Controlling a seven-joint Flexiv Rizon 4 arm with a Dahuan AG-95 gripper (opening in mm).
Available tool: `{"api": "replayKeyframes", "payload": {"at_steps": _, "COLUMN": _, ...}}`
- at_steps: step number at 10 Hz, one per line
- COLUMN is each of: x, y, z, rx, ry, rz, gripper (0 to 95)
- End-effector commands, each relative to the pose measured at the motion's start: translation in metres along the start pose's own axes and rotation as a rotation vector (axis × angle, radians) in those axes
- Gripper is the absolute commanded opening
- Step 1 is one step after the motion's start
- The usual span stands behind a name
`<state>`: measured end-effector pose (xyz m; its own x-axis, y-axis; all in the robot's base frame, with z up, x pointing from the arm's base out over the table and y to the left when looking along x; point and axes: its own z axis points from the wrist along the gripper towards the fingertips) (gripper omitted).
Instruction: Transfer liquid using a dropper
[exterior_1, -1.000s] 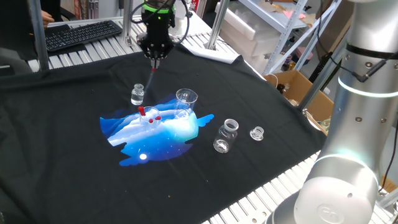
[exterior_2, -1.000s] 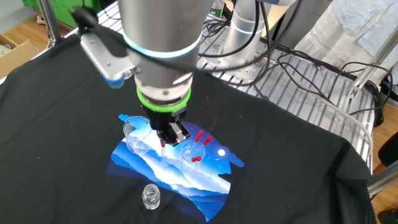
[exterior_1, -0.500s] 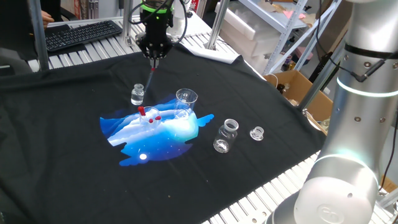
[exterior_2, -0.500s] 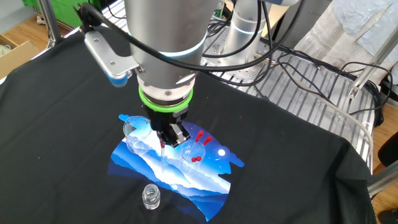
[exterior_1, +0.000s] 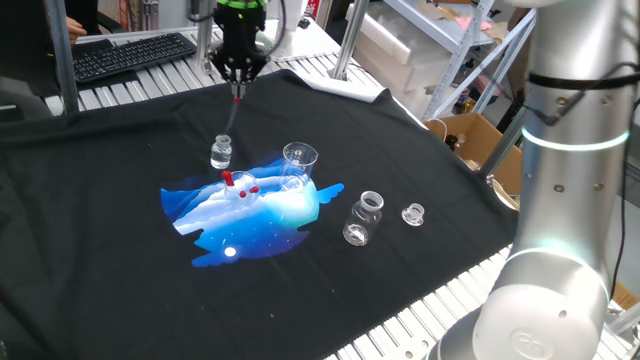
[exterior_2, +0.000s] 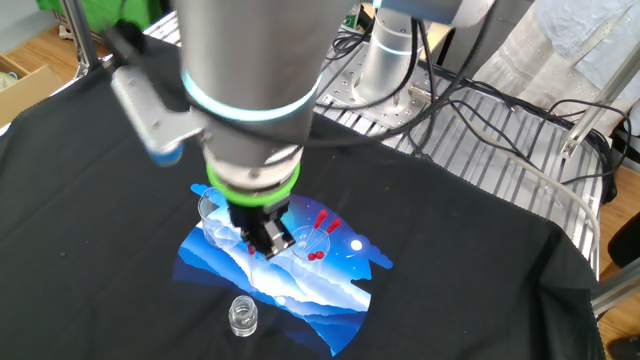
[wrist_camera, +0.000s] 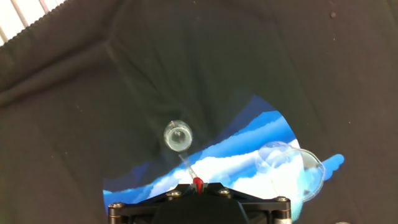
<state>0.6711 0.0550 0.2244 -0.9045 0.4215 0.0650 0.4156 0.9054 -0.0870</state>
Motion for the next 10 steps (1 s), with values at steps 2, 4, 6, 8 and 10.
{"api": "replayKeyframes", "payload": {"at_steps": 2, "x": -0.009, "y": 0.008, "z": 0.002, "rx": 0.006, "ry": -0.001, "rz": 0.008, "gripper": 0.0}}
{"api": "replayKeyframes", "payload": {"at_steps": 4, "x": -0.015, "y": 0.011, "z": 0.002, "rx": 0.012, "ry": 0.004, "rz": 0.007, "gripper": 0.0}}
{"api": "replayKeyframes", "payload": {"at_steps": 6, "x": -0.019, "y": 0.013, "z": 0.005, "rx": 0.025, "ry": 0.006, "rz": 0.003, "gripper": 0.0}}
{"api": "replayKeyframes", "payload": {"at_steps": 8, "x": -0.023, "y": 0.014, "z": 0.009, "rx": 0.028, "ry": 0.008, "rz": 0.002, "gripper": 0.0}}
{"api": "replayKeyframes", "payload": {"at_steps": 10, "x": -0.024, "y": 0.013, "z": 0.011, "rx": 0.029, "ry": 0.010, "rz": 0.001, "gripper": 0.0}}
